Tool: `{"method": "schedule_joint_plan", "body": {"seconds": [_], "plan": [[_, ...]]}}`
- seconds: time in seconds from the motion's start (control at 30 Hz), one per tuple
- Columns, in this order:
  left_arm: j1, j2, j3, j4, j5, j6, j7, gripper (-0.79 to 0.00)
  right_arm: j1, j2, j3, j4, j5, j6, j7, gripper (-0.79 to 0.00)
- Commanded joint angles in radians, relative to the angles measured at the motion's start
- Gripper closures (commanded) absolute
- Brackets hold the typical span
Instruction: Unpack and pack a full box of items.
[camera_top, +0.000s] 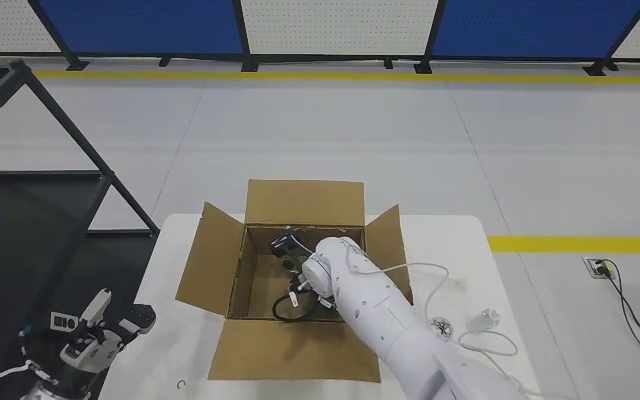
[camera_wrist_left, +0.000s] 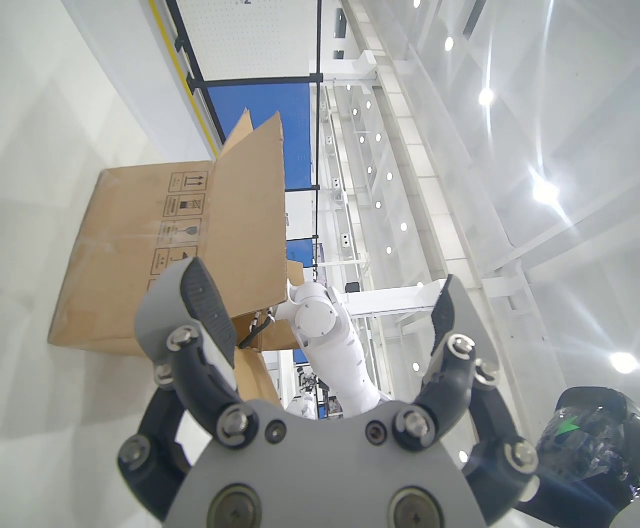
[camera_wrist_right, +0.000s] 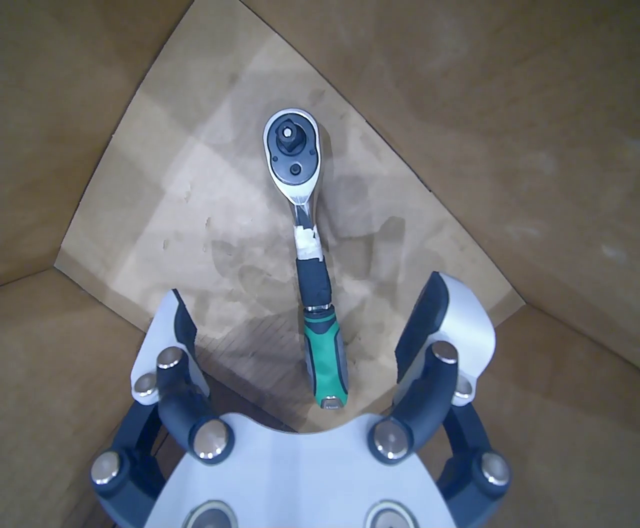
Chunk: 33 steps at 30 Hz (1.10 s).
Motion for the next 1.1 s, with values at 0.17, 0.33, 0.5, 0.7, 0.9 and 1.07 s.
{"method": "schedule_joint_plan", "body": {"seconds": [0.17,0.33,0.5,0.7,0.9,1.07], "plan": [[-0.001,-0.004,0.050,-0.036,0.146,-0.057,0.059,-0.785,-0.029,0.011,0.018,-0.024,-0.009,0.049,-0.090,-0.785],[-0.020,-0.009,0.115,-0.054,0.307,-0.082,0.151,-0.785,-0.037,0.022,0.037,-0.035,-0.011,0.053,-0.124,-0.785],[-0.054,-0.012,0.173,-0.045,0.408,-0.069,0.203,-0.391,-0.045,0.031,0.048,-0.049,-0.021,0.049,-0.121,-0.785],[-0.074,-0.014,0.205,-0.037,0.441,-0.066,0.221,-0.117,-0.058,0.041,0.061,-0.063,-0.033,0.056,-0.119,-0.785],[-0.075,-0.015,0.209,-0.037,0.436,-0.068,0.207,0.000,-0.070,0.052,0.077,-0.083,-0.045,0.059,-0.113,-0.785],[-0.068,-0.015,0.205,-0.041,0.435,-0.069,0.206,0.000,-0.074,0.059,0.087,-0.097,-0.053,0.049,-0.098,-0.785]]}}
